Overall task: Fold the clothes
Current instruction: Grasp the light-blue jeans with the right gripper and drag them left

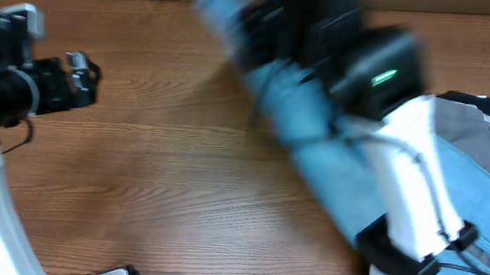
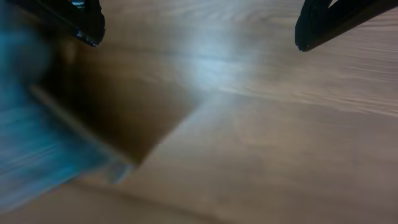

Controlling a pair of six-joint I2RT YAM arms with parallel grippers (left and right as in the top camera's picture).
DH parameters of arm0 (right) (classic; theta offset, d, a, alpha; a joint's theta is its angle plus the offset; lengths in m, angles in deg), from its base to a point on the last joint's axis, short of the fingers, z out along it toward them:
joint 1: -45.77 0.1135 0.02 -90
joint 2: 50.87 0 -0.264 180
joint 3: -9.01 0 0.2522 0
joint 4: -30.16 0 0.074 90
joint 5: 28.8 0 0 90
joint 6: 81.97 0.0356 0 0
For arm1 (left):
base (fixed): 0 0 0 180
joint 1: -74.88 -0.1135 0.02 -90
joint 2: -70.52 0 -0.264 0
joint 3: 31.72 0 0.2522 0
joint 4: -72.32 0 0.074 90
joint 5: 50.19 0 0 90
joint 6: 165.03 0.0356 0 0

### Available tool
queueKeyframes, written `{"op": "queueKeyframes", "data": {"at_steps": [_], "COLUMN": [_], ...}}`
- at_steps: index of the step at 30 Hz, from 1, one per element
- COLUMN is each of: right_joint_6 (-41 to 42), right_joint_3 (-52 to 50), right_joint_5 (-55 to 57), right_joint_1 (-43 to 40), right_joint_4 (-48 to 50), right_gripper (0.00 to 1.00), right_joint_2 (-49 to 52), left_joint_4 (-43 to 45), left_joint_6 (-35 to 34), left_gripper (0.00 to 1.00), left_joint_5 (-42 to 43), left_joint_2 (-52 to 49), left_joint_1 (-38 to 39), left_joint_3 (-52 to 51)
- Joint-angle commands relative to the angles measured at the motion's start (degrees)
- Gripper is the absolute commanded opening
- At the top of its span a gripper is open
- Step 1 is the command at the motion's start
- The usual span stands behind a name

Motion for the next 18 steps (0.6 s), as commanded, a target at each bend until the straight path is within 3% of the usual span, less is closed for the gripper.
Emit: {"op": "queueKeyframes", "data": {"at_steps": [1, 5, 8, 11, 18], "right_joint_6": [0.0, 1.3, 4.4, 4.9, 7.7], "right_joint_3": [-1.2, -1.1, -1.1, -1.1, -1.1], "right_joint_5": [13.3, 24.4, 24.8, 24.8, 22.4], "right_joint_1": [8.5, 10.6, 8.5, 5.3, -0.7], "right_joint_4": [-1.6, -2.9, -3.4, -3.1, -2.4], "right_gripper": [0.66, 0.68, 0.70, 0.79, 0.80], "right_joint_2": [0.6, 0.3, -1.5, -4.3, -12.3], "left_joint_4": [-1.0, -1.0, -1.0, -1.0, -0.5], "left_joint_6": [1.5, 1.3, 1.3, 1.4, 5.2], "left_gripper": [1.00, 1.00, 1.00, 1.00, 1.00], "left_joint_5": [0.3, 0.5, 1.8, 3.6, 3.7], "left_joint_2": [0.6, 0.7, 0.6, -0.2, -7.4], "left_joint_1": [-3.1, -3.4, -3.3, -2.7, 8.5], "left_joint_3": [6.5, 9.2, 9.1, 8.5, 5.7]}}
